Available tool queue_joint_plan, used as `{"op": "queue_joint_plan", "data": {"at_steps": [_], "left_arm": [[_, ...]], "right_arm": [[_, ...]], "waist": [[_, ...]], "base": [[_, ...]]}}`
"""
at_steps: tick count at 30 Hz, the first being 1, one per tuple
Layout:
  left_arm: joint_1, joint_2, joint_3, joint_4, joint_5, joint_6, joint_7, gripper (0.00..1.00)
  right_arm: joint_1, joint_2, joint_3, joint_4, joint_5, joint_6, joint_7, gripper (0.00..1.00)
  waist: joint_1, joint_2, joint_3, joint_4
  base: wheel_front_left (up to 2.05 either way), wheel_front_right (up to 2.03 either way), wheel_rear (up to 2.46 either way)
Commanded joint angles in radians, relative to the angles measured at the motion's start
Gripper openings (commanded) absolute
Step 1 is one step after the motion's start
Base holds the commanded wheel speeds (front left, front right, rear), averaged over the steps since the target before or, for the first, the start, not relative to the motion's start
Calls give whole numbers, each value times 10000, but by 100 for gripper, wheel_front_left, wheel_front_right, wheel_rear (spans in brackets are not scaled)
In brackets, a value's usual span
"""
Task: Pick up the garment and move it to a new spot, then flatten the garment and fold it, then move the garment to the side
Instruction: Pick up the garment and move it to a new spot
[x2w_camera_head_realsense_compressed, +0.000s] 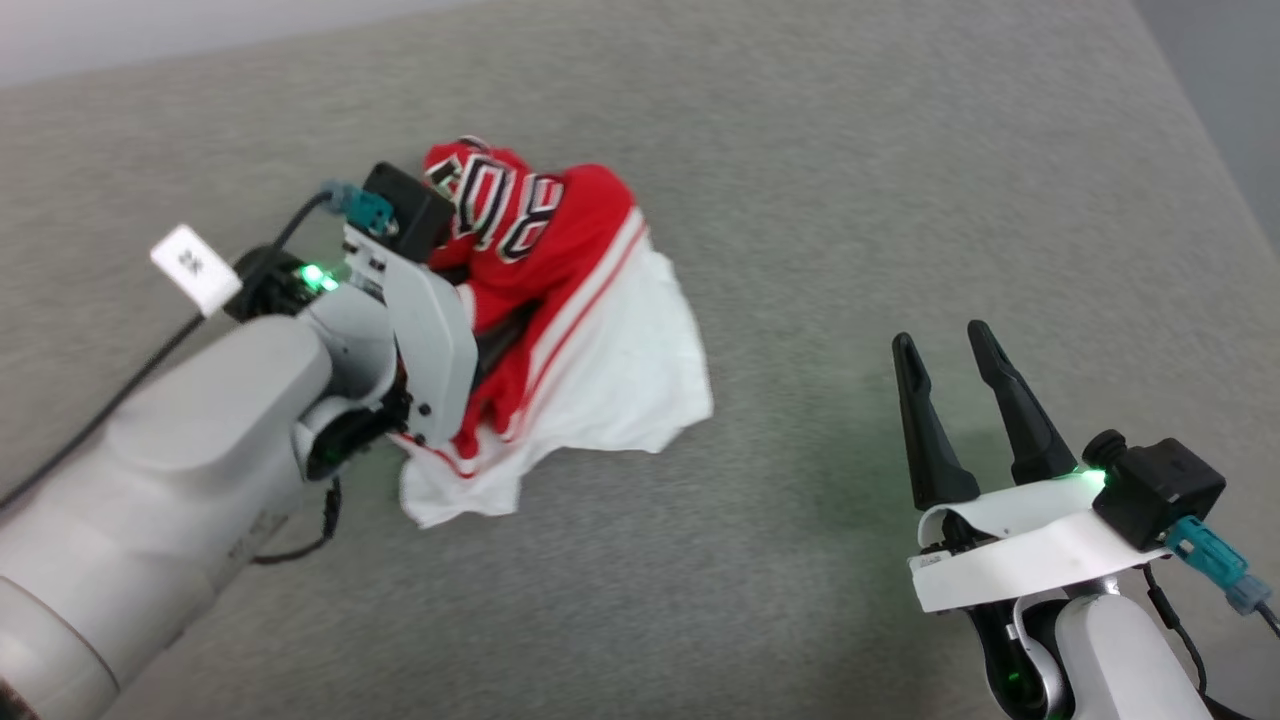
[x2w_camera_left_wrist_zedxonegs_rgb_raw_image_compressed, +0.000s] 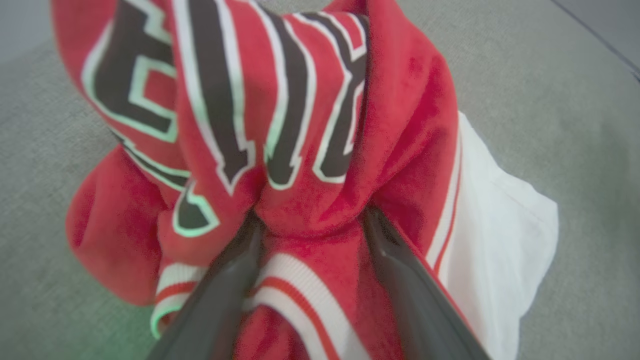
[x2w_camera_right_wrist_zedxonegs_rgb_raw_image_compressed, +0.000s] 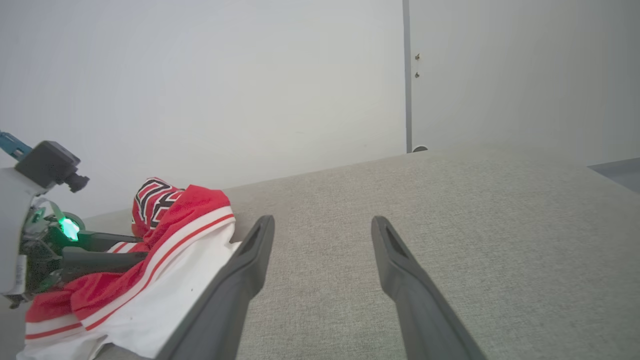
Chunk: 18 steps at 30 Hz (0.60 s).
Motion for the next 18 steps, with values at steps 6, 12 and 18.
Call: {"op": "queue_joint_plan", "data": {"at_steps": [6, 12, 18], "left_arm": [[566, -239, -7, -86, -770, 22, -1588, 100], [1597, -273, 76, 38, -1552, 22, -3331, 100], [3040, -249, 655, 362, -2414, 22, -4149, 100]], "right_arm": [[0, 4, -228, 566, -654, 1, -5, 100], [224, -1, -616, 1082, -1201, 1, -5, 100], [466, 5, -1134, 1409, -1661, 1, -5, 100]], "waist": [[0, 0, -1257, 1814], [0, 0, -1903, 2807], [0, 0, -2322, 3646]], "base": [[0, 0, 0], [0, 0, 0], [0, 0, 0]]}}
